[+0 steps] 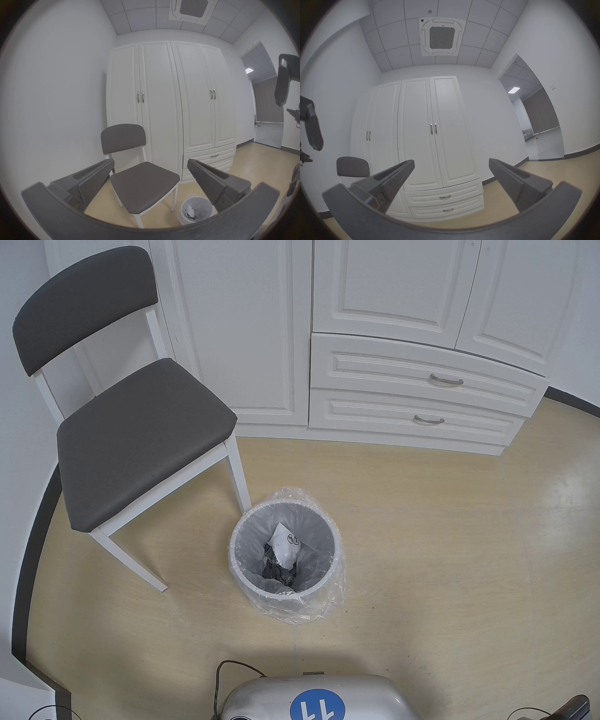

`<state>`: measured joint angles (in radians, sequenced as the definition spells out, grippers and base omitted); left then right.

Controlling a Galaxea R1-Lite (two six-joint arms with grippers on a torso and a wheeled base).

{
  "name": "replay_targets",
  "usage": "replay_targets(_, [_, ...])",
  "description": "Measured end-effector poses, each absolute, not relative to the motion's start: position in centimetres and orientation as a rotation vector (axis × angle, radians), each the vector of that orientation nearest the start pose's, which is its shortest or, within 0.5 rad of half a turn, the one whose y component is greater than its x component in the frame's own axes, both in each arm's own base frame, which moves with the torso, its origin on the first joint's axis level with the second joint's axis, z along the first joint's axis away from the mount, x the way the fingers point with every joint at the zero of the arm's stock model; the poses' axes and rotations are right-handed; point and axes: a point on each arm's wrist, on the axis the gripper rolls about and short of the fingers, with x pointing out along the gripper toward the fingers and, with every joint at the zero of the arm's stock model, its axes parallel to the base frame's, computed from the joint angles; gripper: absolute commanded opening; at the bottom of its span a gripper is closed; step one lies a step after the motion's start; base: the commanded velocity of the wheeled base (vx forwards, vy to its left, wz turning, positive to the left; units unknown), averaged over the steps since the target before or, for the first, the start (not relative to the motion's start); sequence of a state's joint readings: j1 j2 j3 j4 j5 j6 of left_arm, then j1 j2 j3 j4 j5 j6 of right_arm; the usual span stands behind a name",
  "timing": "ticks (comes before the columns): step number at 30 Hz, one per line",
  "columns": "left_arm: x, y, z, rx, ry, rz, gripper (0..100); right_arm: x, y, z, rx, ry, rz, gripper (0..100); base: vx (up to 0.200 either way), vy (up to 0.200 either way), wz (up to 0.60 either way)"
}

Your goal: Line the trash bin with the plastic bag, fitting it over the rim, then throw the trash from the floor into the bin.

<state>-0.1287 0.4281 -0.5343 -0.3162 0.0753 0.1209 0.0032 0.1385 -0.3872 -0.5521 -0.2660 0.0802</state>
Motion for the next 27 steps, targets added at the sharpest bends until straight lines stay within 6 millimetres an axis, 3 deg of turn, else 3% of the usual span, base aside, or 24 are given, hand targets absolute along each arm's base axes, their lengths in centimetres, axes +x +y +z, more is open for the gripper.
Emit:
replay_targets(5, [-2.8,0.5,25.8,0.074,-0.452,-0.019,100,-8.4,-0.6,21.6,0.183,-0.797,-0.184,100,0.000,0.000,0.00])
replay_targets(12, [-4.9,0.7,24.7,0.078,-0.460,-0.001,100,-9.1,-0.6,21.1,0.219,-0.831,-0.165,100,0.000,0.000,0.00])
replay_targets(22, [-7.9,0.4,21.7,0.103,-0.458,0.029,100,-9.4,-0.5,21.1,0.223,-0.848,-0.165,100,0.000,0.000,0.00])
replay_targets(27, [-8.1,0.2,20.1,0.142,-0.455,0.051,100,-9.3,-0.5,20.9,0.216,-0.855,-0.162,100,0.000,0.000,0.00])
